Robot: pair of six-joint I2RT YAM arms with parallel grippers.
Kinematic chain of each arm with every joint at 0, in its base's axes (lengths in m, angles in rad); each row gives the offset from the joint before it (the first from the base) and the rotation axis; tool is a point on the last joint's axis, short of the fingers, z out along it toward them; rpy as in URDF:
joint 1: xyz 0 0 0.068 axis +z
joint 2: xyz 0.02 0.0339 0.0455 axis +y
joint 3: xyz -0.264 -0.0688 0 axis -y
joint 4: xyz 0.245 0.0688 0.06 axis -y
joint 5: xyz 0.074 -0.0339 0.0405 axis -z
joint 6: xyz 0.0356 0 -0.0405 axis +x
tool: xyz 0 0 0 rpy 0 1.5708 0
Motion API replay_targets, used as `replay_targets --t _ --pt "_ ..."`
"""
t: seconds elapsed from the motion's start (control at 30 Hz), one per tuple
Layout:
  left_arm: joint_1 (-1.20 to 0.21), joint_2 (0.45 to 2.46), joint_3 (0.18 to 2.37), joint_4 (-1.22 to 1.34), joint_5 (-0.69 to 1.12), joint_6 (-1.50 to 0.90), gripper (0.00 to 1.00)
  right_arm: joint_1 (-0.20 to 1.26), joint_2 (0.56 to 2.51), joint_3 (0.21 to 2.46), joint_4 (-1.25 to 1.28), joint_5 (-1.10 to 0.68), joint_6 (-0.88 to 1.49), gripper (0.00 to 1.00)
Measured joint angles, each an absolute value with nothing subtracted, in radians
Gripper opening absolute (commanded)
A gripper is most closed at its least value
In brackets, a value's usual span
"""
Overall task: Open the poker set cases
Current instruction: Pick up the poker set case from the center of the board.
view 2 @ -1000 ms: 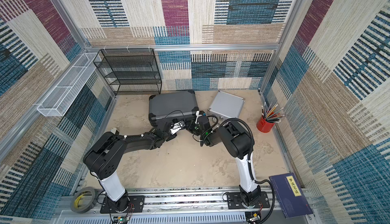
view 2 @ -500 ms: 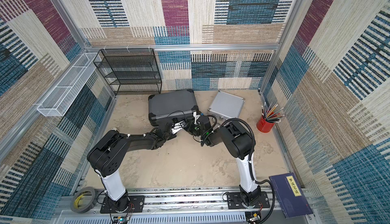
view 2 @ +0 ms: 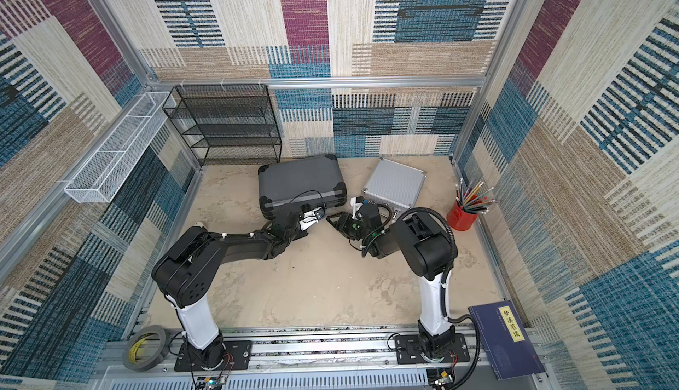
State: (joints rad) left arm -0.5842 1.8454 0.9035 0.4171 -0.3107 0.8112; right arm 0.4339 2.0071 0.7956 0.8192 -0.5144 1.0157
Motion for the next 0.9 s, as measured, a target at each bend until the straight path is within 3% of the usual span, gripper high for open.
replay_targets --t 0.13,0.6,0.9 --pt "-0.583 1.845 0.926 0.39 -0.299 0.811 0.0 0.418 2.007 0.756 0.841 -0.519 1.017 0.48" --pt "-0.579 1.772 1.122 -0.027 -0.107 0.704 0.0 0.41 1.985 0.73 0.856 -0.53 0.965 0.49" --pt "-0.579 1.745 1.238 -0.187 0.001 0.601 0.0 0.404 1.99 0.648 1.056 -0.569 1.04 0.61"
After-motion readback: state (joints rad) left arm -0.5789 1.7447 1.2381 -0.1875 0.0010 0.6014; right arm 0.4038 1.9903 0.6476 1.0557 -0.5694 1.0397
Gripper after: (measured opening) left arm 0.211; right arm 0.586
